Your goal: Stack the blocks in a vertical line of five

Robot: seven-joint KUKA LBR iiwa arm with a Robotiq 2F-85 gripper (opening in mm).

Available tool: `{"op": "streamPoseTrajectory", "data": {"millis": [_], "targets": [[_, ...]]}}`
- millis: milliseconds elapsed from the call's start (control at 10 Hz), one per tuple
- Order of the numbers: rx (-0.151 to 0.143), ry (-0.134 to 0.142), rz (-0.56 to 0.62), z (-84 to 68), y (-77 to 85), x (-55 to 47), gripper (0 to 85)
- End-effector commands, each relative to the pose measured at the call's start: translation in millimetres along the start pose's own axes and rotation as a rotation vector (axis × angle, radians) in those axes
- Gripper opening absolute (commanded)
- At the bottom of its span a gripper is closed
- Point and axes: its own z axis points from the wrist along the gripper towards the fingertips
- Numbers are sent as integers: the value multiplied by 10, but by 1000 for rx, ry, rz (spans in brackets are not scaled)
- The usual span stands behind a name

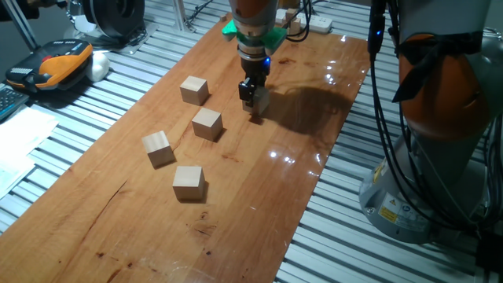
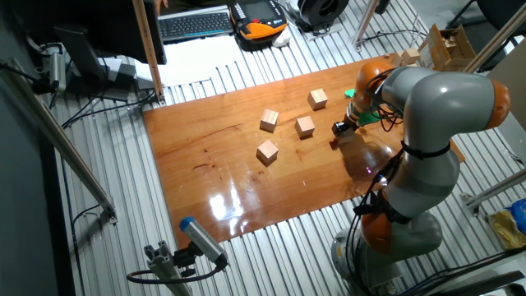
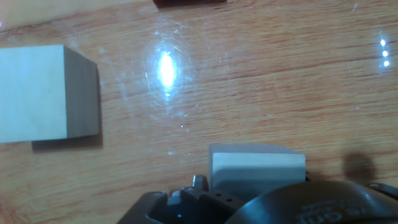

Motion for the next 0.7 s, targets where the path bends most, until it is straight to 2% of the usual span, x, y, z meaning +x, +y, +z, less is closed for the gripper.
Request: {"op": "streamPoseTrajectory", "data": {"millis": [0, 600], "targets": [[0, 0, -1, 0, 0, 1, 680], [-4, 6, -23, 3, 0, 4, 680]]}}
